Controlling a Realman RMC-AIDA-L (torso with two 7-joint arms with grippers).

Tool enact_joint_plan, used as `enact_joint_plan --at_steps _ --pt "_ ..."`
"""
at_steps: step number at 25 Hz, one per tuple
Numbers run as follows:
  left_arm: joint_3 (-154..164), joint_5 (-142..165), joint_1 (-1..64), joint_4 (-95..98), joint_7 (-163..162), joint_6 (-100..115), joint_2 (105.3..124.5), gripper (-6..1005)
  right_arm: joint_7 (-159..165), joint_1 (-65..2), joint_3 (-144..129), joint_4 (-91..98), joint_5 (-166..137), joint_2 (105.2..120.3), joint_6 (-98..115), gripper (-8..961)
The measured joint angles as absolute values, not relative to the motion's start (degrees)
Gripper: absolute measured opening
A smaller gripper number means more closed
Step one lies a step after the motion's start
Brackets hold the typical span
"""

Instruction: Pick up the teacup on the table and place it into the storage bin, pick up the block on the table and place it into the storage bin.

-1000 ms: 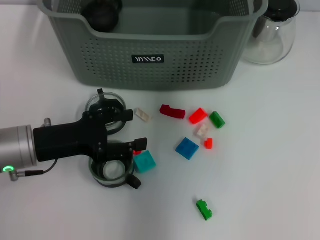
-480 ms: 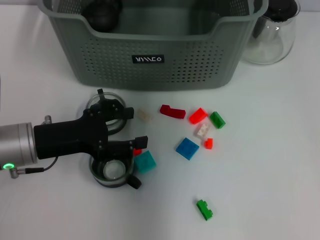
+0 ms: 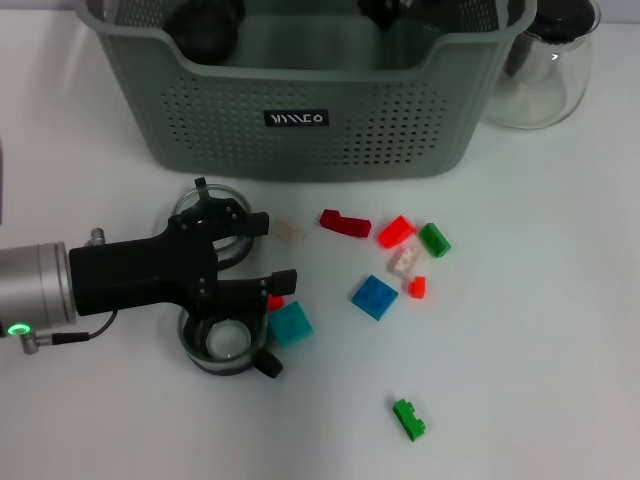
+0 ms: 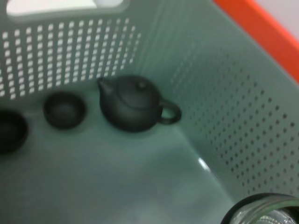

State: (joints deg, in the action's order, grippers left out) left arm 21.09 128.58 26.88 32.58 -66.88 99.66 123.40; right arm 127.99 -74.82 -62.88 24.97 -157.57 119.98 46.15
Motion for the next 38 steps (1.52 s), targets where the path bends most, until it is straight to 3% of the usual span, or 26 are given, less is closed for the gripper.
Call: enact_joint_plan --at_steps 25,35,38 --pt "21.09 128.58 26.9 32.52 -67.04 99.55 123.4 873 132.2 -74.05 -67.56 26.9 -159.61 120.15 47.91 147" --pt "21.06 128.58 26.54 32.73 -67.21 99.81 123.4 874 133.17 -72.71 -67.19 36.4 -158.62 120.21 52.83 568" --pt "20.61 128.59 26.4 32.8 -67.23 99.87 123.4 874 133.66 -70.6 -67.17 44.61 -155.29 120.22 56.65 622"
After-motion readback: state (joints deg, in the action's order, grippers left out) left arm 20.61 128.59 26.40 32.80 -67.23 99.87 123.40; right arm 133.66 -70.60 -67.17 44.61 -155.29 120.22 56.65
